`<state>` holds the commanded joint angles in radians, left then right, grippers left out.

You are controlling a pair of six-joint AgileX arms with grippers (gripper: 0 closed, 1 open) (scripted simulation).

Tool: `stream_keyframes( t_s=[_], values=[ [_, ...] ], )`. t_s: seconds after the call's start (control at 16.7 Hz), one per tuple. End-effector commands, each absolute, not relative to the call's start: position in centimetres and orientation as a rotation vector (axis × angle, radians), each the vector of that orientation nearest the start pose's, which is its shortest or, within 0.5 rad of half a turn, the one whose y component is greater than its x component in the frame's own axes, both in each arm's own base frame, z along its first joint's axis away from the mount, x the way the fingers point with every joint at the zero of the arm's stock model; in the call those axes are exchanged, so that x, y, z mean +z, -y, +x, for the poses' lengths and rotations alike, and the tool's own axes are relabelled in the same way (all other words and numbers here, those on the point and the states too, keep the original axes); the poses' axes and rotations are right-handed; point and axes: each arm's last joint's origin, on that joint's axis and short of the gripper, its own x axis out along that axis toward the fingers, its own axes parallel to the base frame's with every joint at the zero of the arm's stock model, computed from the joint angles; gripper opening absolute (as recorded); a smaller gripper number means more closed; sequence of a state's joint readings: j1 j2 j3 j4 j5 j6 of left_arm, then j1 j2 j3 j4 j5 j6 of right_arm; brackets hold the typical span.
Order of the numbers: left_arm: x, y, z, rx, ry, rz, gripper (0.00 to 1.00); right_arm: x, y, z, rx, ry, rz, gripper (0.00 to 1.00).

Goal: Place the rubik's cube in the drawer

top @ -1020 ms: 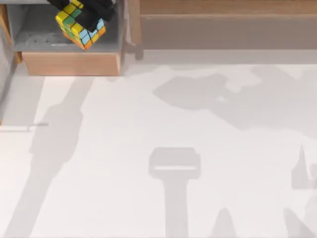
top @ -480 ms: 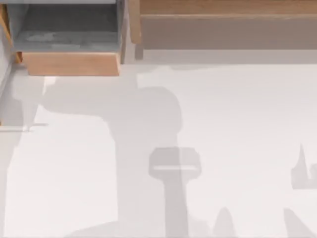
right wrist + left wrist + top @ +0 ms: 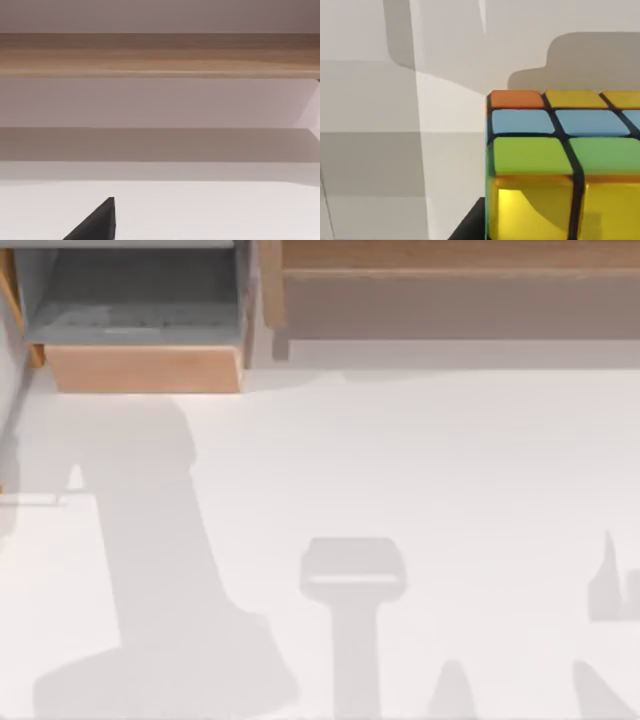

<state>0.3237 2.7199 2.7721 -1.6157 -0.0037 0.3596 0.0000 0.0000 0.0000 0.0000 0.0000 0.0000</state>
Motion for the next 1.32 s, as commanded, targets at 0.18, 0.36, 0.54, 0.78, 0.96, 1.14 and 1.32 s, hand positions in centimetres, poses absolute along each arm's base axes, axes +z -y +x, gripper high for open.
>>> stream_keyframes(
  t_s=[0.18, 0.36, 0.54, 0.78, 0.96, 1.14, 1.32],
  values=[
    [18.21, -16.93, 48.02, -0.005, -1.568, 0.028, 0.00, 16.00, 0.12, 10.57, 0.000, 0.000, 0.000, 1.00],
    [18.21, -16.93, 48.02, -0.005, -1.568, 0.028, 0.15, 16.00, 0.12, 10.57, 0.000, 0.000, 0.000, 1.00],
    [18.21, -16.93, 48.02, -0.005, -1.568, 0.028, 0.38, 16.00, 0.12, 10.57, 0.000, 0.000, 0.000, 1.00],
    [18.21, -16.93, 48.02, -0.005, -1.568, 0.028, 0.68, 16.00, 0.12, 10.57, 0.000, 0.000, 0.000, 1.00],
    [18.21, -16.93, 48.02, -0.005, -1.568, 0.028, 0.90, 16.00, 0.12, 10.57, 0.000, 0.000, 0.000, 1.00],
    [18.21, -16.93, 48.02, -0.005, -1.568, 0.028, 1.00, 16.00, 0.12, 10.57, 0.000, 0.000, 0.000, 1.00],
    [18.21, -16.93, 48.02, -0.005, -1.568, 0.028, 1.00, 16.00, 0.12, 10.57, 0.000, 0.000, 0.000, 1.00]
  ],
)
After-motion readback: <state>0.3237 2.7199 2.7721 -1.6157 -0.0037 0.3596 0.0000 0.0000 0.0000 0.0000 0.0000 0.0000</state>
